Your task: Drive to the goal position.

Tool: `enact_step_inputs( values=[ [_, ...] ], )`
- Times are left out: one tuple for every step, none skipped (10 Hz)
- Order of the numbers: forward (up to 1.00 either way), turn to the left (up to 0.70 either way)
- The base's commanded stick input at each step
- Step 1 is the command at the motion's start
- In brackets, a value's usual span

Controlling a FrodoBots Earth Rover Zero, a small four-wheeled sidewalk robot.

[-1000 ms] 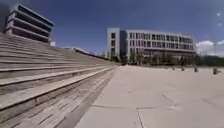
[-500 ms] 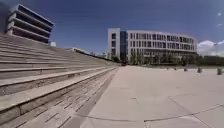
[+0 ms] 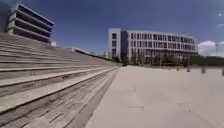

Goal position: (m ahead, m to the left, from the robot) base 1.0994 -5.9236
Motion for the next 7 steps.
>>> enact_step_inputs(
  values=[
    [0.70, 0.00],
    [0.70, 0.00],
    [0.70, 0.00],
    [0.70, 0.00],
    [0.70, 0.00],
    [0.70, 0.00],
    [0.70, 0.00]
  ],
)
